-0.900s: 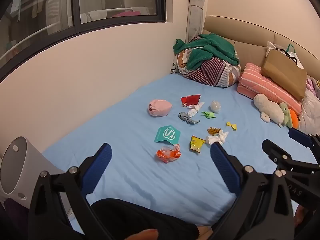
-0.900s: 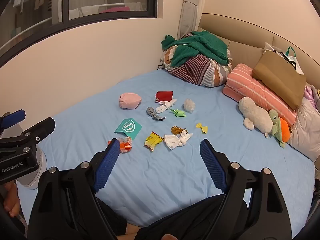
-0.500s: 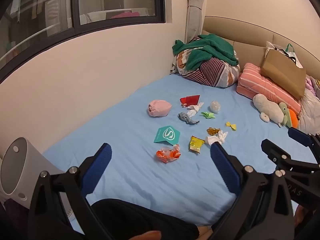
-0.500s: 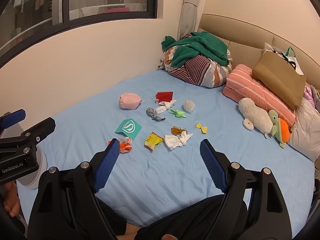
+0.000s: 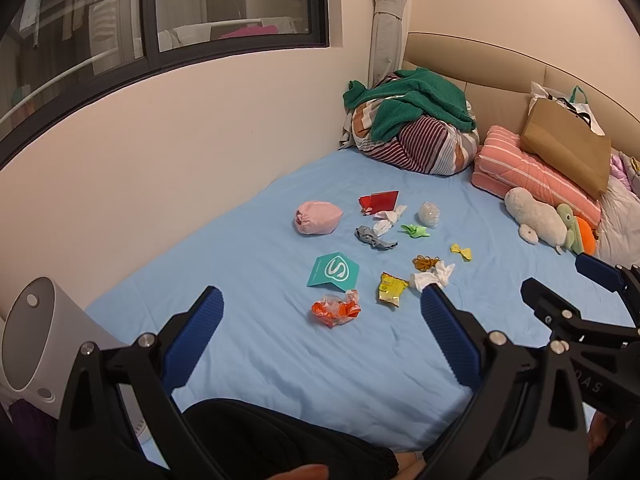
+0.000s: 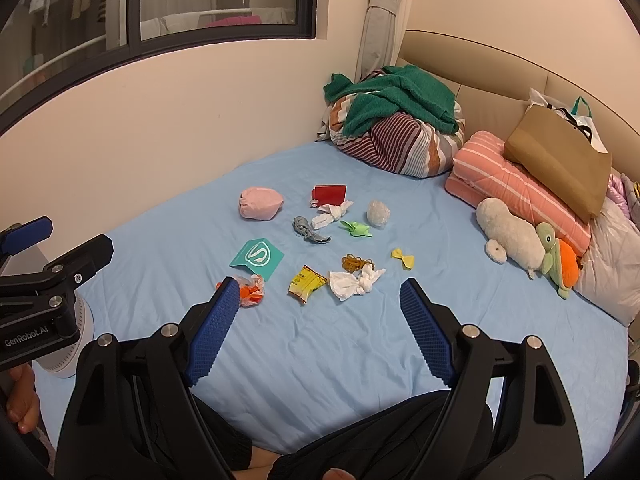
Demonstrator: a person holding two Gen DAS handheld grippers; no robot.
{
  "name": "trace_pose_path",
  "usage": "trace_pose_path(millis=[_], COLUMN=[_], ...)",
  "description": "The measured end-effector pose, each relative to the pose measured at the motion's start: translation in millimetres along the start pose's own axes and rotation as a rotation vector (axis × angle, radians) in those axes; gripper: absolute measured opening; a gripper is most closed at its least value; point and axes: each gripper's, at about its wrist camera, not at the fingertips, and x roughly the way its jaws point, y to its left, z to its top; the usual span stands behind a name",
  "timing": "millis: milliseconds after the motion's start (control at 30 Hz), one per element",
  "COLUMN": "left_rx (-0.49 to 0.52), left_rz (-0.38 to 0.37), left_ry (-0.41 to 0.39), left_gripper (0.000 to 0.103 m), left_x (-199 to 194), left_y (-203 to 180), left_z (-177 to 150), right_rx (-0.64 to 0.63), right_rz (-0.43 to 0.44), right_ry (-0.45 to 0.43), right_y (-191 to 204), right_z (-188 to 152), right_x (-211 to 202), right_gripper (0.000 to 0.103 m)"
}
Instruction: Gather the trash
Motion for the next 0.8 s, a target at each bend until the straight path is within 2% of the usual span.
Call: trace_pose_path(millis=[800], left_rx=[0.002], left_rz=[0.002], left_ry=[-0.002], left_gripper=[0.098], left_x=[0.0], left_y=[0.0], left_z=[0.1], right_rx=[-0.002], right_rz=[-0.003], right_ry=[-0.004], right_y=[1.0], right_z=[-1.8], right_x=[-0.7], right_gripper=[0.079])
